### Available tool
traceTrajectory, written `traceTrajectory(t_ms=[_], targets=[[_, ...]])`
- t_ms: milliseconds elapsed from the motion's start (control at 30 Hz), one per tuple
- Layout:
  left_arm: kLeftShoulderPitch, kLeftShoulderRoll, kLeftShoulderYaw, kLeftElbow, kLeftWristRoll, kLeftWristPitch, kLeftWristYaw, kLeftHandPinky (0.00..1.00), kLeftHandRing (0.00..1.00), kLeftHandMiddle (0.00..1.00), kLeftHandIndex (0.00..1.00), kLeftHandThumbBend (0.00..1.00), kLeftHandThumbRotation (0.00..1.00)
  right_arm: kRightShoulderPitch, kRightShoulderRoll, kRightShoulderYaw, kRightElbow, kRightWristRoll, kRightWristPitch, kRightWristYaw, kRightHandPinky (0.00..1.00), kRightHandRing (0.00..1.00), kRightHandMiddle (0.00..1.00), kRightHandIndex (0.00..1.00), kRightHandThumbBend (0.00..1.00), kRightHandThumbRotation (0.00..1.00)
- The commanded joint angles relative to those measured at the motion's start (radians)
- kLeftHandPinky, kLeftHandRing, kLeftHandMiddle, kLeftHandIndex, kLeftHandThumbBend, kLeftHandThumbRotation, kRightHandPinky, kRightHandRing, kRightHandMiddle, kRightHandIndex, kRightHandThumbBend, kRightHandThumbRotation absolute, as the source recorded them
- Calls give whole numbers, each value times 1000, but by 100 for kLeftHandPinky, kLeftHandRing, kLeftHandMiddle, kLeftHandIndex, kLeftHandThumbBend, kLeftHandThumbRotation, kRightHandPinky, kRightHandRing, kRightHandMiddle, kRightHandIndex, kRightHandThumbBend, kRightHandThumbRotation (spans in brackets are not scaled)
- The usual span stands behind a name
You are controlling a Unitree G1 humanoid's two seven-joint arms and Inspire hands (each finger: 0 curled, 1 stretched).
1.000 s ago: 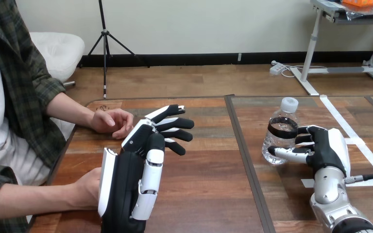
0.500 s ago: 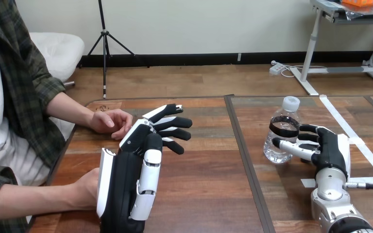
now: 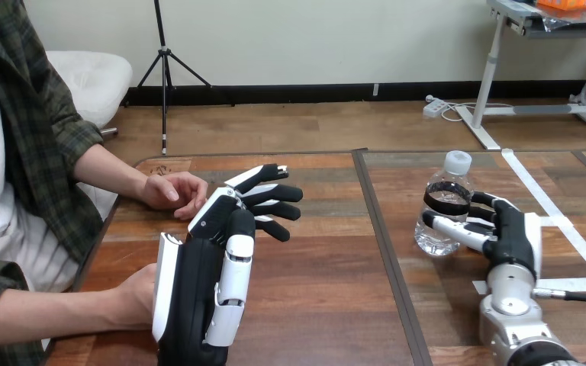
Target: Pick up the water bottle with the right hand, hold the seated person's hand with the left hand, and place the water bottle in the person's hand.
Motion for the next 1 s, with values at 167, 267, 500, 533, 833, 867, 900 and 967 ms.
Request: traceTrajectory(t_ms=[167, 267, 500, 533, 833, 867, 900, 967], targets=[[49, -26, -19, -4, 0, -10, 4, 46, 58, 65, 72, 19, 99, -105, 41, -8, -2, 7, -47, 18, 78, 80, 82, 82, 76, 0], [52, -27, -16, -7, 10, -7, 8, 46, 58, 65, 72, 18, 99, -104, 42, -2, -2, 1, -49, 21, 80, 81, 83, 83, 75, 0], [54, -28, -16, -9, 14, -9, 11, 46, 59, 65, 72, 19, 99, -107, 47, 5, 1, -7, -47, 27, 77, 79, 84, 84, 76, 0], [54, -28, -15, -9, 15, -8, 11, 46, 59, 64, 72, 19, 99, -107, 47, 5, 1, -6, -48, 30, 77, 79, 84, 84, 76, 0], [61, -33, -18, -12, 13, -7, 13, 47, 59, 64, 71, 20, 99, -106, 42, 47, 3, -58, -56, 20, 79, 81, 85, 85, 76, 0], [61, -33, -17, -12, 14, -7, 15, 47, 59, 64, 71, 20, 99, -107, 42, 51, 4, -65, -55, 18, 79, 81, 85, 85, 76, 0], [61, -34, -17, -12, 16, -8, 16, 47, 59, 64, 71, 20, 99, -107, 42, 54, 5, -69, -54, 16, 79, 81, 85, 85, 76, 0], [61, -35, -17, -12, 19, -8, 18, 47, 59, 64, 71, 20, 99, -109, 42, 58, 6, -76, -52, 11, 80, 82, 85, 84, 76, 0]])
